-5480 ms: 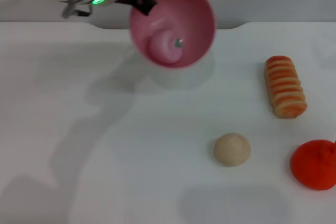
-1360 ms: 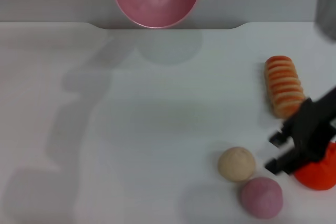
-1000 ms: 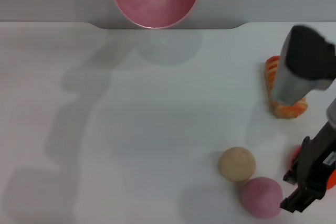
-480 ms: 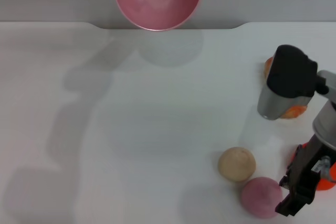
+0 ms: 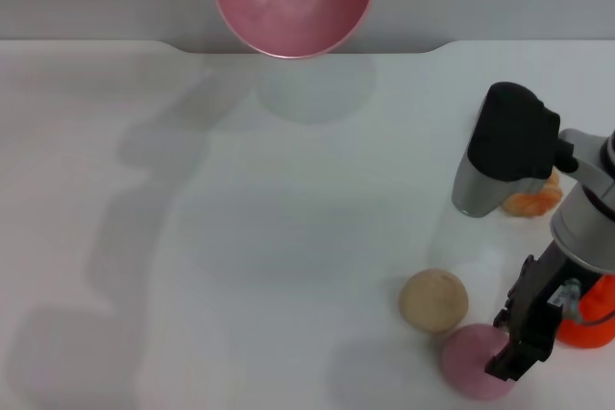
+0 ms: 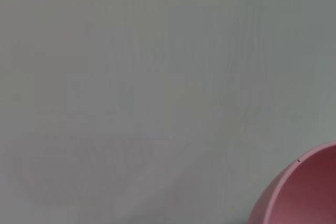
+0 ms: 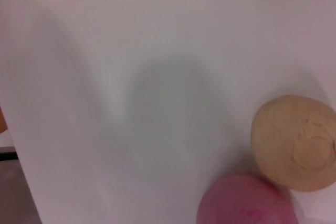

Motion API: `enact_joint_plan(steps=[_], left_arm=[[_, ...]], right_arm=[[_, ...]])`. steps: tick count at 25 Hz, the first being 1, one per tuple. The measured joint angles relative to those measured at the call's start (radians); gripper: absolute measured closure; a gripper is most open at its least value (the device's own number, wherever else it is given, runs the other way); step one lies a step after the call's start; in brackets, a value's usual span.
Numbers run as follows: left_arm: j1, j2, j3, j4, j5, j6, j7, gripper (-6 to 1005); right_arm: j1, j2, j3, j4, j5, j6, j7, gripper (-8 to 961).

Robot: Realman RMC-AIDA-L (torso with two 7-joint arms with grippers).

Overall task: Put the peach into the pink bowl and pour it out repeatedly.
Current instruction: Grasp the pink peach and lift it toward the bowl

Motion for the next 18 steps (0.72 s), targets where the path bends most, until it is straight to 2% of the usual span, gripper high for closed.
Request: enact_joint_plan(steps=[9, 18], left_arm=[[0.008, -0.002, 0.001, 0.008, 0.000, 0.002, 0.000, 952], [0.012, -0.002, 0.011, 0.009, 0.000, -0.002, 0.000, 952]], right_arm=[[0.016, 0.001, -0.020, 0.080, 0.002, 0.048, 0.000, 373], [0.027, 0.003, -0.019, 0.112, 0.003, 0.097, -0.005, 419]])
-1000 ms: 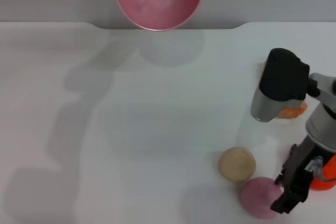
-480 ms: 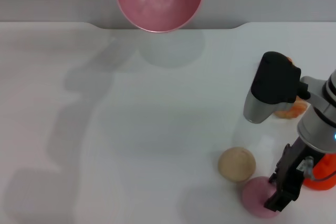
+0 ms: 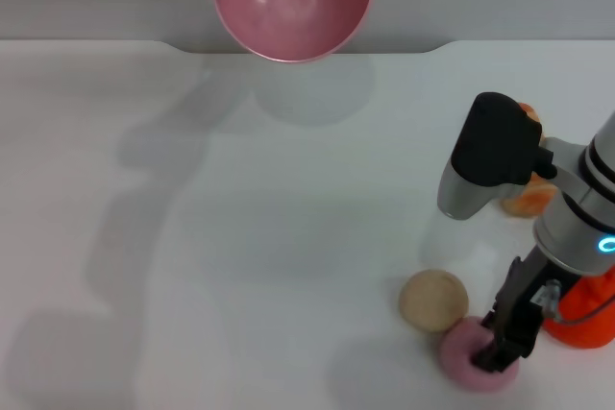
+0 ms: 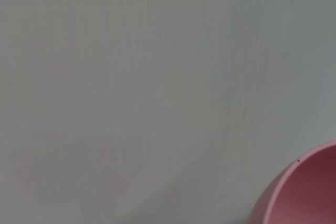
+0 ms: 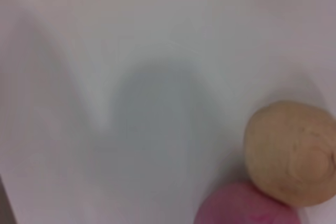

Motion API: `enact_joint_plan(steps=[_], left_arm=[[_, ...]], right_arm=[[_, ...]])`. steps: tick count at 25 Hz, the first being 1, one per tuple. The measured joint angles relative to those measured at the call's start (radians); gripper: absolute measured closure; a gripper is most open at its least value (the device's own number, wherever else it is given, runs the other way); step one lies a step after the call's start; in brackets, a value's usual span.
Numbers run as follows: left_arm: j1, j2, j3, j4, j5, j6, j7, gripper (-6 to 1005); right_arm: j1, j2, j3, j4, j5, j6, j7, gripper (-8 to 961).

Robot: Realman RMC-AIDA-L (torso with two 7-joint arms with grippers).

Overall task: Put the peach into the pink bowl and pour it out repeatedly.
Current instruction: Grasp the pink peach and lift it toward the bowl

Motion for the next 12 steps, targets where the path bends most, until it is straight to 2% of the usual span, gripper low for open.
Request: enact_joint_plan(steps=[2, 12], left_arm=[[0.001, 0.000, 0.000, 0.000, 0.000, 0.000, 0.000, 952], [0.004, 0.000, -0.009, 0.000, 0.000, -0.004, 0.013, 952]], right_arm=[[-0.001, 0.000, 0.000, 0.001, 0.000, 0.016, -0.005, 429], [0.002, -0.001, 0.002, -0.007, 0.003, 0.004, -0.016, 642]])
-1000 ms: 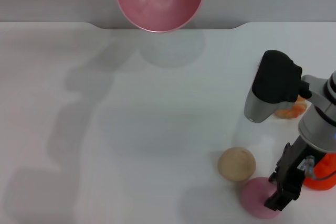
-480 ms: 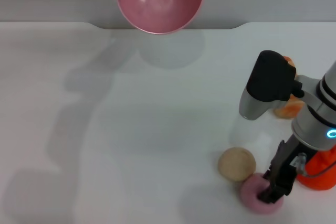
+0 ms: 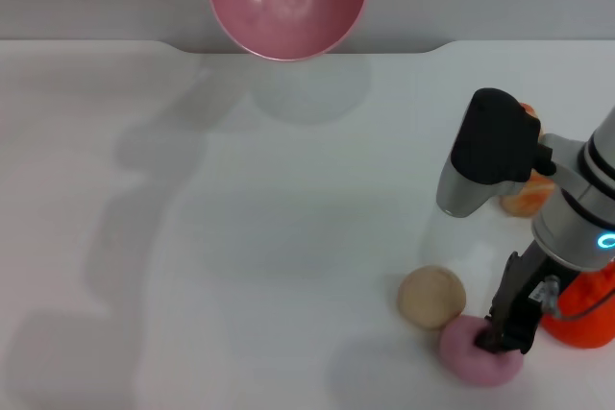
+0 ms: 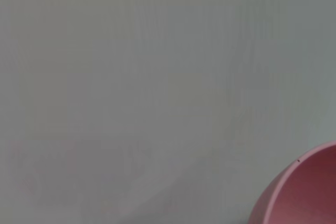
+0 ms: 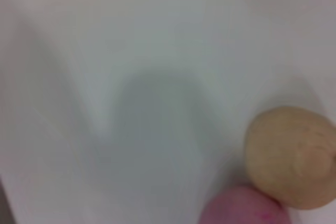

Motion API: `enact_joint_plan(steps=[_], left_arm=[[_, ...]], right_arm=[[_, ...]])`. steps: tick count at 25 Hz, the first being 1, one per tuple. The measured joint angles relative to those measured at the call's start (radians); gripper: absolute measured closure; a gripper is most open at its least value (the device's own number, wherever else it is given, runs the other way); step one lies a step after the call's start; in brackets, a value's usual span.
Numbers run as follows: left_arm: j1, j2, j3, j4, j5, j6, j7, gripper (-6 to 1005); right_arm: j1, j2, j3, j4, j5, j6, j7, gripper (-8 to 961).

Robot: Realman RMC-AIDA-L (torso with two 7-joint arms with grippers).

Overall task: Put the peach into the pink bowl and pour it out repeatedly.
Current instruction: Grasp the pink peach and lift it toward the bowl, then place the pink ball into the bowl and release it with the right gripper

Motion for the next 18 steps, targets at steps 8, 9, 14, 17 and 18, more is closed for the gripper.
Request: enact_joint_plan(steps=[8, 9, 14, 17, 18], left_arm=[[0.005, 0.003, 0.000, 0.000, 0.000, 0.004, 0.005, 952], [0.006, 0.003, -0.001, 0.000, 0.000, 0.004, 0.007, 952], [0.006, 0.004, 0.004, 0.000, 0.000, 0.005, 0.012, 952], [0.006, 0.001, 0.012, 0.000, 0.000, 0.034, 0.025, 952], [0.005, 0.000, 0.013, 0.000, 0.000, 0.040, 0.028, 952]], right_arm=[[-0.046, -0.005, 0.047, -0.261, 0.131, -0.191, -0.016, 868], [-0.051, -0.005, 0.067, -0.292, 0.131, -0.206, -0.027, 877], [-0.052, -0.008, 0.202, -0.367, 0.118, -0.233, -0.073, 920], [-0.059, -0.008, 0.275, -0.402, 0.098, -0.207, -0.131, 920], [-0.062, -0.008, 0.302, -0.410, 0.097, -0.192, -0.156, 921]])
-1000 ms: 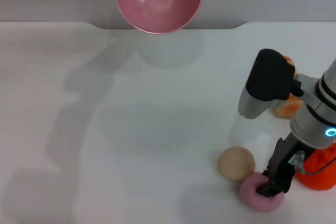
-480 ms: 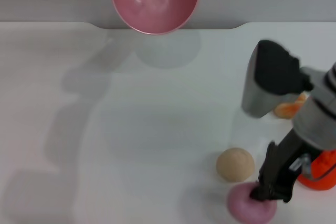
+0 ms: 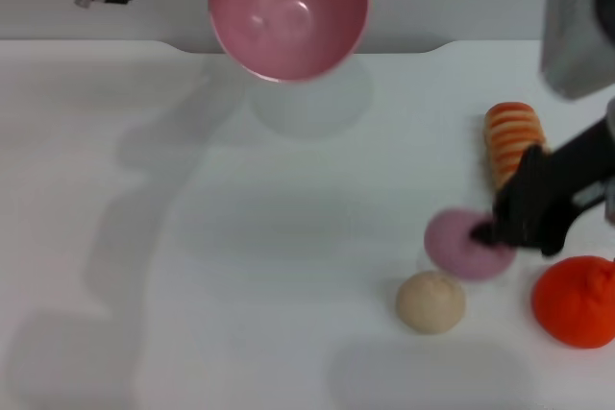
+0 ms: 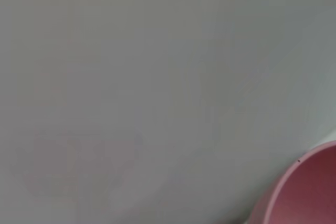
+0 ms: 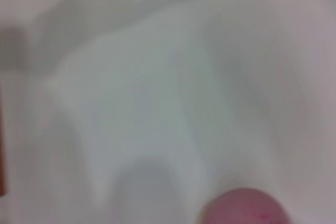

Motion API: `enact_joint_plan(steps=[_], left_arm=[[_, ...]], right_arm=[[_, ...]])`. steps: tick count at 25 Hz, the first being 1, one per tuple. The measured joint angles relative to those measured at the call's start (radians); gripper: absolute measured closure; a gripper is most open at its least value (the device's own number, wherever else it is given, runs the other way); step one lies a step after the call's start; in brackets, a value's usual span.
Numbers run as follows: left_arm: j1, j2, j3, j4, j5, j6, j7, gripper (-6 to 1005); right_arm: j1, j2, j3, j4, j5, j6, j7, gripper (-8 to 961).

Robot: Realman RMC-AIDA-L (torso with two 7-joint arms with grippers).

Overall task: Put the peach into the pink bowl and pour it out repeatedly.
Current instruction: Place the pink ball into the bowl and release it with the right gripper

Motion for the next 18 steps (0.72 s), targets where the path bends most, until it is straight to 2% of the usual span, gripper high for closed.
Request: enact_joint_plan(steps=[4, 8, 18], left_arm=[[-0.004, -0.004, 0.045, -0.002, 0.000, 0.029, 0.007, 952], [-0.006, -0.005, 0.071, -0.003, -0.002, 0.032, 0.004, 952], [-0.010, -0.012, 0.111, -0.009, -0.010, 0.053, -0.005, 951]], right_arm=[[-0.010, 0.001, 0.090, -0.020, 0.003, 0.074, -0.082, 921], [-0.029, 0.003, 0.132, -0.040, 0.054, 0.158, -0.152, 920], [-0.092, 0.005, 0.259, -0.062, 0.388, 0.338, -0.317, 921]])
